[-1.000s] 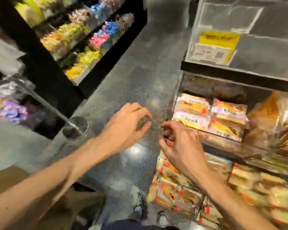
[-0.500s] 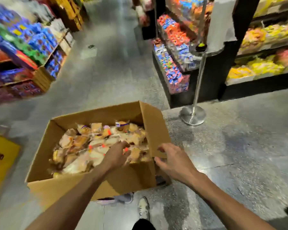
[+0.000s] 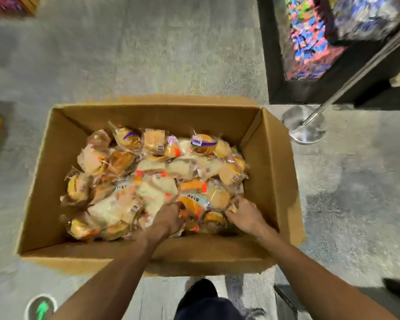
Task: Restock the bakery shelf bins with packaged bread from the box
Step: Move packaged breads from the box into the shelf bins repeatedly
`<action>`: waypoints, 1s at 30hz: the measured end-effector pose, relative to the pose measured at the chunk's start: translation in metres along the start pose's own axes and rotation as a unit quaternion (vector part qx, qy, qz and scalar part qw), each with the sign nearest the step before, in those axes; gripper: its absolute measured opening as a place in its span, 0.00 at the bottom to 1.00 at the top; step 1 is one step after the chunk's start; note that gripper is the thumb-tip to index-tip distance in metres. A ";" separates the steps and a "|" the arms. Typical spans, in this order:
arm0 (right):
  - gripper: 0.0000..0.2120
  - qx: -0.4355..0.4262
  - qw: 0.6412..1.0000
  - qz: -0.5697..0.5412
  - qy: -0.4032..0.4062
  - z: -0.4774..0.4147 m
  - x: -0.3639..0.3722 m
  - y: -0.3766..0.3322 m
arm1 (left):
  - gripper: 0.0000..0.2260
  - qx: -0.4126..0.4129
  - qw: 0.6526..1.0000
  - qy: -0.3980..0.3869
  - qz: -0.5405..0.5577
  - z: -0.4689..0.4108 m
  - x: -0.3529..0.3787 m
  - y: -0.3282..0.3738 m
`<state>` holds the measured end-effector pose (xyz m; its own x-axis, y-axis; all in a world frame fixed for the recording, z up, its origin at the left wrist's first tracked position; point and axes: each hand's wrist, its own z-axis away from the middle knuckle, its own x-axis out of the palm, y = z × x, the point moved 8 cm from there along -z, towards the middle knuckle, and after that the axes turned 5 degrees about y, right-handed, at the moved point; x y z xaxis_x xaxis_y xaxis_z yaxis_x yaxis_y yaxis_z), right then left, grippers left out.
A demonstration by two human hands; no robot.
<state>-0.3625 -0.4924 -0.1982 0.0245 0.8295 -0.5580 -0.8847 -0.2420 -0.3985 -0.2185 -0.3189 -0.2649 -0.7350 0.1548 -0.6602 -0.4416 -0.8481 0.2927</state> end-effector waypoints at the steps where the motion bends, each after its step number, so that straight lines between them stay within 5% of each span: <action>1: 0.21 0.022 1.000 -0.014 -0.001 -0.012 0.007 0.002 | 0.16 0.007 1.000 -0.011 -0.013 -0.013 0.009 -0.004; 6: 0.36 0.133 0.982 -0.132 0.011 -0.066 0.046 0.021 | 0.24 0.120 0.984 -0.018 -0.129 -0.053 0.025 0.015; 13: 0.56 0.242 0.911 -0.322 0.087 -0.118 0.086 0.063 | 0.31 0.215 0.931 -0.006 -0.295 -0.083 0.063 0.023; 20: 0.37 0.236 0.906 -0.339 0.094 -0.120 0.083 0.062 | 0.36 0.231 0.910 0.024 -0.343 -0.092 0.064 0.031; 27: 0.24 0.202 0.921 -0.319 0.096 -0.138 0.076 0.046 | 0.29 0.241 0.891 0.013 -0.385 -0.096 0.060 0.039; 30: 0.31 0.215 0.912 -0.336 0.098 -0.142 0.078 0.037 | 0.30 0.281 0.882 0.024 -0.377 -0.092 0.058 0.040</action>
<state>-0.3274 -0.5081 -0.3603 0.6742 0.6009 -0.4293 -0.7385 0.5430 -0.3997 -0.2310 -0.3905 -0.3550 -0.1075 0.5349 -0.8380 -0.9909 -0.1263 0.0465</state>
